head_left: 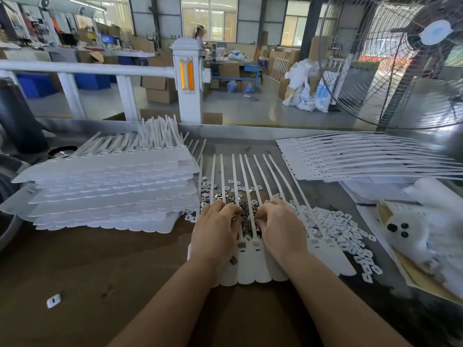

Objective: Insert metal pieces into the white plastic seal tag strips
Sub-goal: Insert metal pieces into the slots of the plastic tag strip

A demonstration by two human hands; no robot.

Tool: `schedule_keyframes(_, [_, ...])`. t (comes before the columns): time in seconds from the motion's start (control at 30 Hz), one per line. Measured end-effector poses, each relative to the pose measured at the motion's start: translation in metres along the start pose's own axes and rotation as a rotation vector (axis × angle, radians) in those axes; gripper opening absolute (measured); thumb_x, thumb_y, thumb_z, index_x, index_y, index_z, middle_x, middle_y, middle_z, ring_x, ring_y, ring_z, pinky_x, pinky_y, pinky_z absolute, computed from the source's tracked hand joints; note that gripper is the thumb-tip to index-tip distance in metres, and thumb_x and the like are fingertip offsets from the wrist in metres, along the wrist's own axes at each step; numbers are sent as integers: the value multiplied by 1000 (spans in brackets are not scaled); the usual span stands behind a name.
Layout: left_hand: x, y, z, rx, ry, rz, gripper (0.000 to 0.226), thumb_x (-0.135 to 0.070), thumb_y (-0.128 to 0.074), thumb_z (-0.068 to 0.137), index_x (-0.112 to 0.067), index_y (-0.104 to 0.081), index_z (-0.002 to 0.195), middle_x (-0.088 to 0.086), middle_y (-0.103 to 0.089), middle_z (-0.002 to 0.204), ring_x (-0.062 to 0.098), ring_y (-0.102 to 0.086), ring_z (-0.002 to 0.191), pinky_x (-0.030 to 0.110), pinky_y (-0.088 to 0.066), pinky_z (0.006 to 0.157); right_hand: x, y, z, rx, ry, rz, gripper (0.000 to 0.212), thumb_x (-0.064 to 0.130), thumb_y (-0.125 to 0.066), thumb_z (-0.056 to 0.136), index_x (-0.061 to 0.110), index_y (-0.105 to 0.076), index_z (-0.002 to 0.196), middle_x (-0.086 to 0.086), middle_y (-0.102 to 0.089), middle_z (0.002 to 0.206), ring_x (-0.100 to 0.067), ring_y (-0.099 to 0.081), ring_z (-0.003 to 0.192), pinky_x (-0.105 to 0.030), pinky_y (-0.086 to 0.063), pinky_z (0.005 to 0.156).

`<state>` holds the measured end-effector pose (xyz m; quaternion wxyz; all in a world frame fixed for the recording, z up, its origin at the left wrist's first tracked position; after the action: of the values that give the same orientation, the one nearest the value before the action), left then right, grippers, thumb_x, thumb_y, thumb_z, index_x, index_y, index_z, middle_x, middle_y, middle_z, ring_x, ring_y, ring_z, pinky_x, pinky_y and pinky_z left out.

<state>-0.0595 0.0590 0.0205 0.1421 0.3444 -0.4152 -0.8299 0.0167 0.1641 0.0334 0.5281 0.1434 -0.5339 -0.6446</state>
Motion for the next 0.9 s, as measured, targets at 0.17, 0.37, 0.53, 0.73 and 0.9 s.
schedule_keyframes(0.17, [1, 1, -1, 11, 6, -13, 25, -33, -48, 95, -28, -58, 117, -7, -53, 111, 13, -40, 108, 17, -28, 87, 1, 0, -1, -7, 15, 13, 13, 15, -56, 91, 13, -66, 100, 2, -56, 101, -10, -47, 90, -15, -31, 76])
schedule_keyframes(0.37, [2, -1, -1, 29, -4, 16, 28, -34, -45, 96, -29, -56, 121, -8, -51, 114, 13, -38, 109, 21, -29, 92, 3, -1, 0, -5, 34, -19, 15, 12, -54, 92, 13, -66, 101, 0, -55, 103, -14, -50, 97, -17, -34, 77])
schedule_keyframes(0.53, [1, -1, -1, 36, -11, 10, 27, -35, -45, 96, -30, -57, 119, -7, -51, 113, 13, -38, 107, 20, -29, 91, 3, -3, -2, -18, 35, -58, 11, 8, -55, 90, 13, -61, 98, 0, -55, 102, -14, -49, 96, -18, -37, 82])
schedule_keyframes(0.73, [2, 0, -1, 32, -8, -5, 27, -35, -47, 95, -30, -57, 120, -8, -51, 115, 12, -38, 108, 20, -30, 91, 3, 1, -5, -79, 24, 0, 11, 1, -52, 90, 11, -55, 95, -1, -55, 97, -14, -48, 92, -18, -35, 78])
schedule_keyframes(0.9, [4, 8, -2, -6, 18, -166, 23, -34, -54, 92, -31, -62, 113, -15, -52, 103, 5, -38, 100, 19, -32, 82, 17, 12, -11, -151, 138, 86, 6, 3, -56, 89, 7, -60, 88, -3, -58, 85, -15, -48, 82, -26, -39, 77])
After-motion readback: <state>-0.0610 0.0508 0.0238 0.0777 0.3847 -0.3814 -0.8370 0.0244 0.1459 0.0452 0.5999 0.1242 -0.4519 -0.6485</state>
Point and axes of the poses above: each hand's wrist, its own z-axis towards the middle knuckle, its own y-axis out of the back of the hand, x = y × z, the point moved 7 cm from there along z, towards the middle knuckle
